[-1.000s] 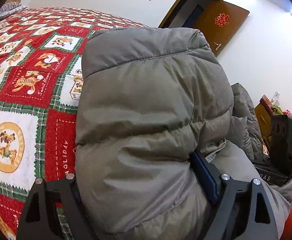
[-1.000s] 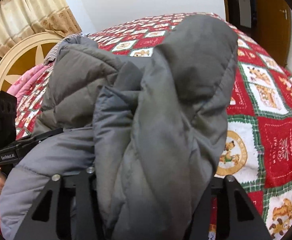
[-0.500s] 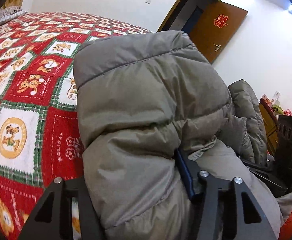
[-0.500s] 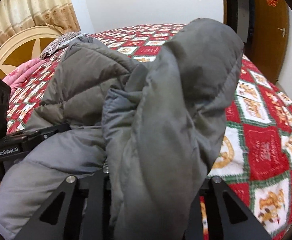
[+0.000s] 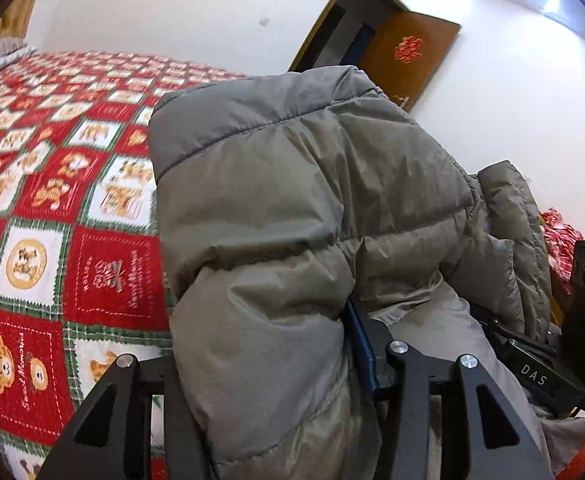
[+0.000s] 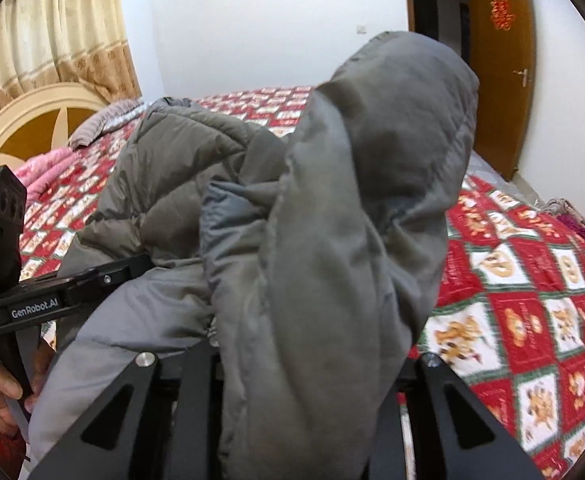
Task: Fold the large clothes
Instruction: 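Hold the grey jacket bundle with both tools and carry it across the bed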
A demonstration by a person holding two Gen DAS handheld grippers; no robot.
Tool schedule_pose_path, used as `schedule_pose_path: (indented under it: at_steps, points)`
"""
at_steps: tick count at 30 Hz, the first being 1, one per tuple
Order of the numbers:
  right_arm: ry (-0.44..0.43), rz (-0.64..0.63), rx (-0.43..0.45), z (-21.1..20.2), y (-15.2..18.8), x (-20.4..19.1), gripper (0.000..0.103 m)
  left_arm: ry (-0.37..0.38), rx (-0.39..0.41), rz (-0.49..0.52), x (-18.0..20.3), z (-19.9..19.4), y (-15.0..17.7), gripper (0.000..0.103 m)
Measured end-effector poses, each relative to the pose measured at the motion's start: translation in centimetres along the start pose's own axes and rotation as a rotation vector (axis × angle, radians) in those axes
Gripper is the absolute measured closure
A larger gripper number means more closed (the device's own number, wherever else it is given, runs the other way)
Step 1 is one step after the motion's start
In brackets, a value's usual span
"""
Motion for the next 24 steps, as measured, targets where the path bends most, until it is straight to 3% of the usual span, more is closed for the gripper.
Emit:
schedule_pose_path:
  at_steps: [12,24]
  points:
    - [0.106,0.005,0.092,-4.5,0.4,0.1,0.077,0.024,0.027,0.083,4.8,-0.6,-0.9,0.054]
    - [0.134,0.094,0.143,-8.2,1.3,4.0,0.077,-0.027,0.032,0.205,11.5,0.2,-2.1,0.054]
Point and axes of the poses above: each gripper's, at about its wrist camera, not at the fingertips, and z roughly the way its jaws point, x to its right, y to its underside, the point moved 1 cm from there along z, roughly the way its jaws point, and after that the axes turned 11 degrees about -y, right-handed, at the moved point
